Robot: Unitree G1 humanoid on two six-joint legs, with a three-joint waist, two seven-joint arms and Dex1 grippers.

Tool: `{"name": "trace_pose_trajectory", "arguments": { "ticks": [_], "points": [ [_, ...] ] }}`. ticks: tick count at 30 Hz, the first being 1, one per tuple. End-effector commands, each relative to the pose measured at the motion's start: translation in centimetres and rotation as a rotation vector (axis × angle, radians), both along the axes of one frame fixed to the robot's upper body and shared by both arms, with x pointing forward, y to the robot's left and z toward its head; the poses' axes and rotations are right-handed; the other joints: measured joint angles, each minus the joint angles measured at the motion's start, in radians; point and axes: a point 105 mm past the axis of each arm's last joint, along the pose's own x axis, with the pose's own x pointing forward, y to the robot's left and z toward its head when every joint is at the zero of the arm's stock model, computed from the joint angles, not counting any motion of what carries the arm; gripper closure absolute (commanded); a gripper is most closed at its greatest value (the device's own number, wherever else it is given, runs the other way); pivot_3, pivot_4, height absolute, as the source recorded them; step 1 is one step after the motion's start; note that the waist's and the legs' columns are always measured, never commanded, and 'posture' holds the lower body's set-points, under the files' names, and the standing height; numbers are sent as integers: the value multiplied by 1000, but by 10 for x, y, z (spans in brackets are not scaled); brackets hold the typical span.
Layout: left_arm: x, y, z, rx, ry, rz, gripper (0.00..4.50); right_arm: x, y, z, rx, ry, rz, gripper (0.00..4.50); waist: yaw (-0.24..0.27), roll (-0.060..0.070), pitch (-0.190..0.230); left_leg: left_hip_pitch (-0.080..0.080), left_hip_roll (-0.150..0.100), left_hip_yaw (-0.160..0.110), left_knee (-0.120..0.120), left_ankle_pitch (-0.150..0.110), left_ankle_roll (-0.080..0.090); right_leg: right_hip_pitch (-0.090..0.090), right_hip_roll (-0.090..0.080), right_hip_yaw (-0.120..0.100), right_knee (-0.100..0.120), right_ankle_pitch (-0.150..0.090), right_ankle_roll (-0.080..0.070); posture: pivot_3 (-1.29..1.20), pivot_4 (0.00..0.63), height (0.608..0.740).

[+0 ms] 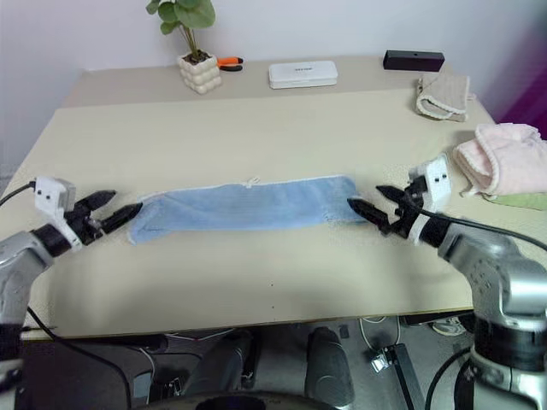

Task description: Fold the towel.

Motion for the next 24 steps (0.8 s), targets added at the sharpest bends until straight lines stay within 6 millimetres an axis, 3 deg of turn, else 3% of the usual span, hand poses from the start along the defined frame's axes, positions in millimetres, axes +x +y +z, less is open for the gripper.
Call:
{"name": "trace_pose_trajectory", "arguments": {
  "ticks": [1,5,9,15,19,24],
  "points": [
    [-13,-25,22,43,-49,-130,584,-13,7,-4,106,92,-55,140,5,0,0,0,0,0,0,0,0,0,0,0,0,0,0,0,150,740],
    [-29,-78,19,78,-45,-344,584,-16,15,-25,215,220,-162,140,21,1,0,0,0,1,1,0,0,1,0,0,-2,-1,-3,0,150,740],
    [-40,-119,18,47,-51,-485,584,1,12,-34,310,279,-324,140,17,1,-1,0,0,2,1,0,0,0,0,1,-2,0,-2,0,150,740],
    [-44,-148,13,-25,-47,-539,584,26,0,-47,431,358,-553,140,12,2,-2,1,1,2,0,0,0,0,2,1,-1,1,-1,0,150,740],
    [-48,-153,8,-35,-32,-556,584,37,-7,-51,467,380,-621,1455,11,3,-3,2,1,2,1,0,0,2,3,1,-2,1,-1,0,150,740],
    [-49,-156,5,-52,-26,-549,584,42,-19,-41,472,334,-657,4060,10,3,-4,2,1,2,1,0,0,2,4,1,-2,1,-1,0,150,740]
  ]
}}
